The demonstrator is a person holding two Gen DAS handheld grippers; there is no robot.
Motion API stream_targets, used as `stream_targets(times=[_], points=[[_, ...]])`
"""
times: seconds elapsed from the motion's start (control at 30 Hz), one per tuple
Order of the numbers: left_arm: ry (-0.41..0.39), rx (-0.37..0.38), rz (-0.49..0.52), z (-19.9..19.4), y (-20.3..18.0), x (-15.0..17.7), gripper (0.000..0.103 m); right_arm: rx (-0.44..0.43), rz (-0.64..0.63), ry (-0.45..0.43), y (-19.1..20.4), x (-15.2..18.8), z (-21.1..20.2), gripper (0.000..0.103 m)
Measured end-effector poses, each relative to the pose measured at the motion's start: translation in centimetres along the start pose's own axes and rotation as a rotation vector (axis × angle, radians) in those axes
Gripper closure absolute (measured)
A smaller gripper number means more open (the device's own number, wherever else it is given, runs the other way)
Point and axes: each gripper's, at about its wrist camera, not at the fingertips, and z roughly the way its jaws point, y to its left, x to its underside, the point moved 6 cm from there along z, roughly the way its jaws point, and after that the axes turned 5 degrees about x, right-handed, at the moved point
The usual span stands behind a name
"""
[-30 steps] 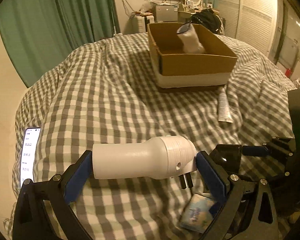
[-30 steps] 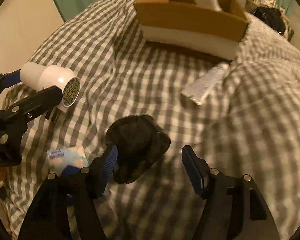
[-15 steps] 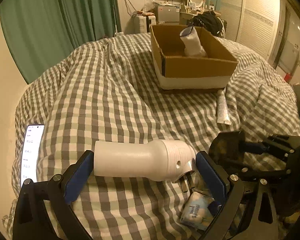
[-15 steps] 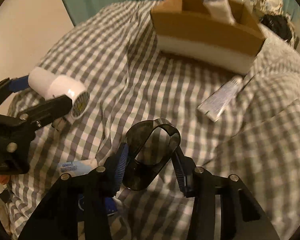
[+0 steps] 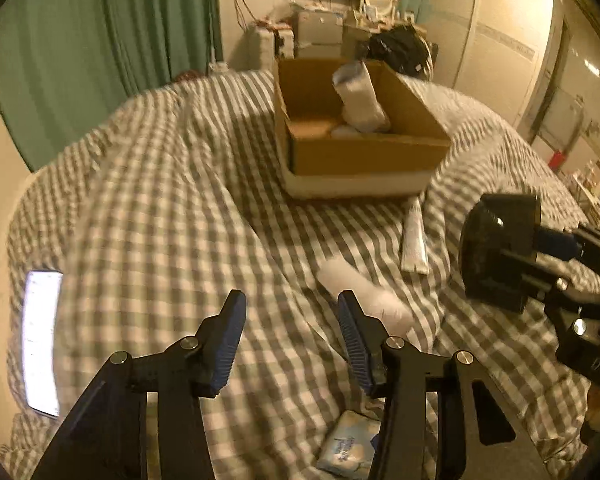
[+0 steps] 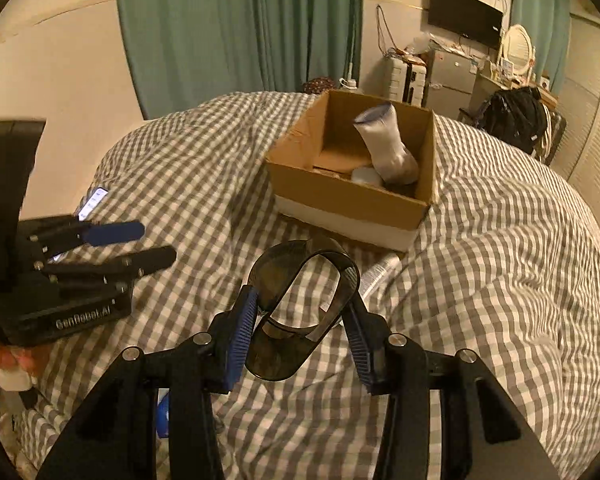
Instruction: Organize objects
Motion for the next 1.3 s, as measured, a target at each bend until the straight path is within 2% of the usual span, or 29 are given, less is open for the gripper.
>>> stream_targets(times=[0.1, 0.13, 0.27, 0.4, 0.47, 0.5, 0.57, 0.67, 0.73, 0.87, 1.07, 1.17, 1.2, 1.3], points=[[0.057, 0.013, -0.002, 2.5, -1.2, 0.6, 0.034, 0.004, 0.029, 0.023, -1.1, 0.8, 1.4, 0.06], [0.075, 0.023, -0.005, 3.5, -1.7, 0.6, 0.033, 0.005, 0.034, 0.028, -1.3, 1.0, 1.7, 0.06], [0.136, 0.065, -0.023, 6.8, -3.7, 0.8, 0.028, 0.023, 0.045, 0.05, -2.5, 2.2, 2.9, 0.06], [0.206, 0.011, -0.011, 9.7, -4.3, 2.3, 0.027, 0.028, 0.044, 0.058, -3.2, 2.6, 3.8, 0.06], [0.221, 0.037, -0.037, 10.5, -4.1, 2.7, 0.027, 0.017, 0.048, 0.06, -3.3, 2.7, 4.0, 0.06], [0.218, 0.045, -0.051, 10.7, -4.0, 2.7, 0.029, 0.01, 0.047, 0.06, -3.4, 2.7, 4.2, 0.06], [0.211, 0.049, -0.052, 10.7, -3.9, 2.6, 0.047, 0.004, 0.047, 0.061, -3.4, 2.8, 4.6, 0.06], [0.211, 0.057, -0.057, 10.6, -4.0, 2.7, 0.055, -0.002, 0.04, 0.06, -3.2, 2.9, 4.8, 0.06], [0.205, 0.055, -0.064, 10.1, -4.1, 2.8, 0.056, -0.005, 0.035, 0.053, -3.1, 2.9, 4.5, 0.06], [0.162, 0.052, -0.075, 7.9, -4.1, 2.2, 0.057, -0.005, 0.034, 0.028, -3.0, 2.7, 3.2, 0.06], [0.04, 0.053, -0.054, 2.5, -4.3, -0.6, 0.057, 0.025, 0.033, -0.031, -3.1, 1.5, -0.2, 0.06], [-0.035, 0.05, -0.032, -0.3, -3.7, -4.2, 0.057, 0.042, 0.018, -0.08, -3.2, -0.3, -2.3, 0.06], [-0.066, 0.044, -0.019, -1.1, -3.6, -6.3, 0.057, 0.048, 0.01, -0.099, -3.2, -1.1, -3.0, 0.06], [-0.14, 0.02, 0.005, -3.2, -3.4, -9.9, 0.057, 0.087, -0.034, -0.172, -3.3, -5.1, -4.8, 0.06]])
